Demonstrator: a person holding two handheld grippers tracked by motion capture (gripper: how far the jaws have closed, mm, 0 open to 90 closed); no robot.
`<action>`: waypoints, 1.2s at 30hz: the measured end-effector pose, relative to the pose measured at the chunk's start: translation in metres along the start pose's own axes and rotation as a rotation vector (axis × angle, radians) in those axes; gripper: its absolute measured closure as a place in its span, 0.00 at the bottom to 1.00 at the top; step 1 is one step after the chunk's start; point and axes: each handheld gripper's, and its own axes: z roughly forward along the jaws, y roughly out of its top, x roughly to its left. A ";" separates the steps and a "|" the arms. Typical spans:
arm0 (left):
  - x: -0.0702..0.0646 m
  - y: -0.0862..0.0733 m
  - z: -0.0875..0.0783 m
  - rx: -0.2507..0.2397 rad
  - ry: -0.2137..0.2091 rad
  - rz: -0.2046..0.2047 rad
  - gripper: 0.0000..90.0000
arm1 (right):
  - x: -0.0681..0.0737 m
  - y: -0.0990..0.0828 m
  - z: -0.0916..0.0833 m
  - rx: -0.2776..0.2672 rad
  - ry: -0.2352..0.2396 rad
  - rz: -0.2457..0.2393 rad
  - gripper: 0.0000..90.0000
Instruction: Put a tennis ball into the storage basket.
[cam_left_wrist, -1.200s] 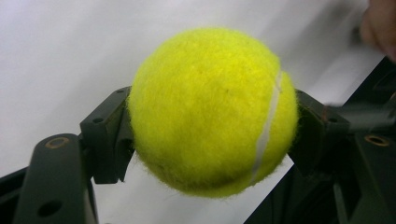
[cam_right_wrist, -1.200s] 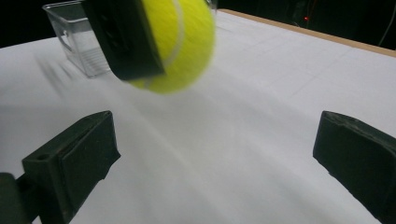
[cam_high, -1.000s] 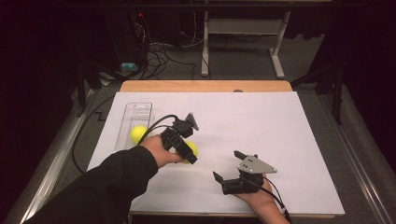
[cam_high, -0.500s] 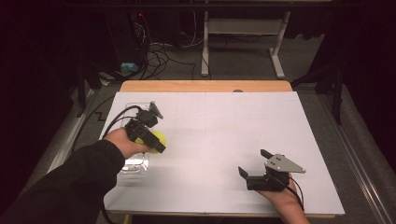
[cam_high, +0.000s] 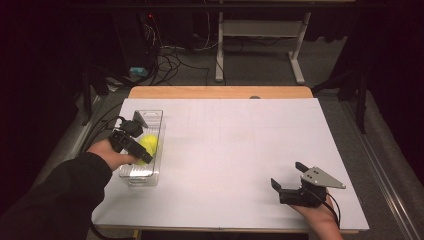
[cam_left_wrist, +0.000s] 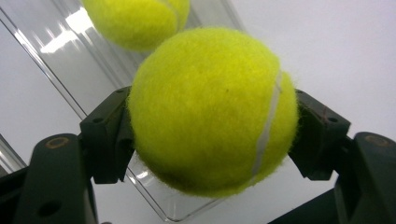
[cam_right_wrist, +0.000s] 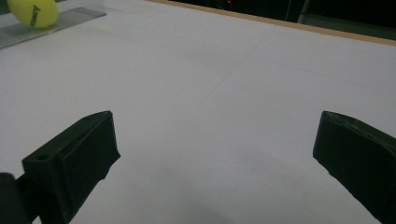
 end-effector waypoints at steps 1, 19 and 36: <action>0.001 -0.001 0.004 0.005 0.000 -0.002 0.30 | -0.001 -0.001 0.000 0.000 0.000 -0.002 0.00; 0.000 -0.009 0.010 -0.060 0.004 0.015 0.01 | -0.001 -0.001 -0.002 -0.006 0.013 0.030 0.00; -0.077 0.008 0.015 -0.196 -0.065 0.241 0.01 | -0.003 -0.002 -0.002 -0.003 0.009 0.036 0.00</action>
